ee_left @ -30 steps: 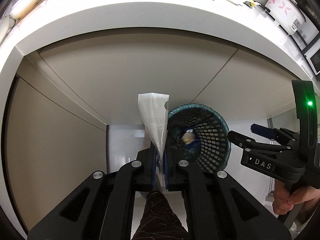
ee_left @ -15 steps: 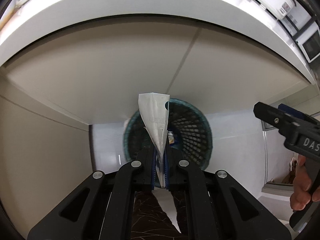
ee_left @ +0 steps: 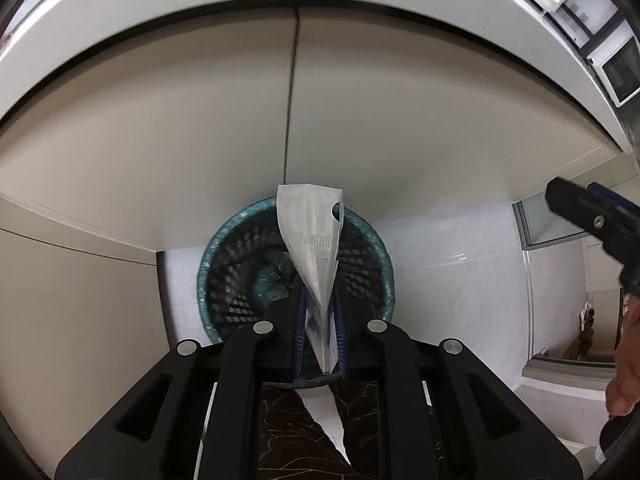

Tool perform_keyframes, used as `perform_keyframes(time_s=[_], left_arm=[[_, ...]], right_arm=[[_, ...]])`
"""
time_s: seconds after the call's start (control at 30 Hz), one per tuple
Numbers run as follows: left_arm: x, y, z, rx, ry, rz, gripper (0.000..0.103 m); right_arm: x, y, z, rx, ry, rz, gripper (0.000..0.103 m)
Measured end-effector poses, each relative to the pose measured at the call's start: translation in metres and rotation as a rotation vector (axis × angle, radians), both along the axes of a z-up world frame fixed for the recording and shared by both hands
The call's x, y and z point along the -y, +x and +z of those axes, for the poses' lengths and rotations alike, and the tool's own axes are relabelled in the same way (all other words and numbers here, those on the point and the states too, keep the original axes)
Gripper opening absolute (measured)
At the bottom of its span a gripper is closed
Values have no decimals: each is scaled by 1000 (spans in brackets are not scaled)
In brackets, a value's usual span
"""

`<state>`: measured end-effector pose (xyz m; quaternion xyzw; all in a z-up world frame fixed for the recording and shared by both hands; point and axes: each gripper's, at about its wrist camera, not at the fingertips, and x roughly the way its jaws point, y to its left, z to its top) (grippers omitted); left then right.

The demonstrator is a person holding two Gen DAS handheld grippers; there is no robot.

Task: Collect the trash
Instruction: 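Open the right tool dropping the wrapper while the left tool releases the bag, then raise both open tools back up toward the counter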

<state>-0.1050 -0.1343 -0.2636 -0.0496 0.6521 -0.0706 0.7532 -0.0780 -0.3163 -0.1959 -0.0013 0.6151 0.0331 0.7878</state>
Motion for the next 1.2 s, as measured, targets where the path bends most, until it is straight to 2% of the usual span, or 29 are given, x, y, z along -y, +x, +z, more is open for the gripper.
perform_keyframes(time_s=[0.13,0.2,0.23,0.3,0.43,0.67,0.8,1.07,1.2], left_arm=[[11,0,-13,-20,6,1,23],[12,-1,-20,-24,15,6,36],[12,-1,-21,-26,14,13,39],[9,-2,-23,-23,20,21,53],[6,-1,-30,-30,21,46,63],[1,1,-27,-15,23,83,91],[-6,4,-7,39,21,95,97],[-31,21,59,133,34,203,97],[-41,36,89,156,41,270,97]], right_arm=[[11,3,-2,-8,2,3,95],[11,4,-7,-17,-2,7,95],[9,3,-11,-23,-1,9,95],[10,3,-14,-32,5,17,95],[11,2,-21,-47,14,21,95],[7,0,-28,-61,27,36,95],[2,8,-18,-35,55,56,95],[-6,49,34,96,92,124,95],[-4,75,59,131,117,171,95]])
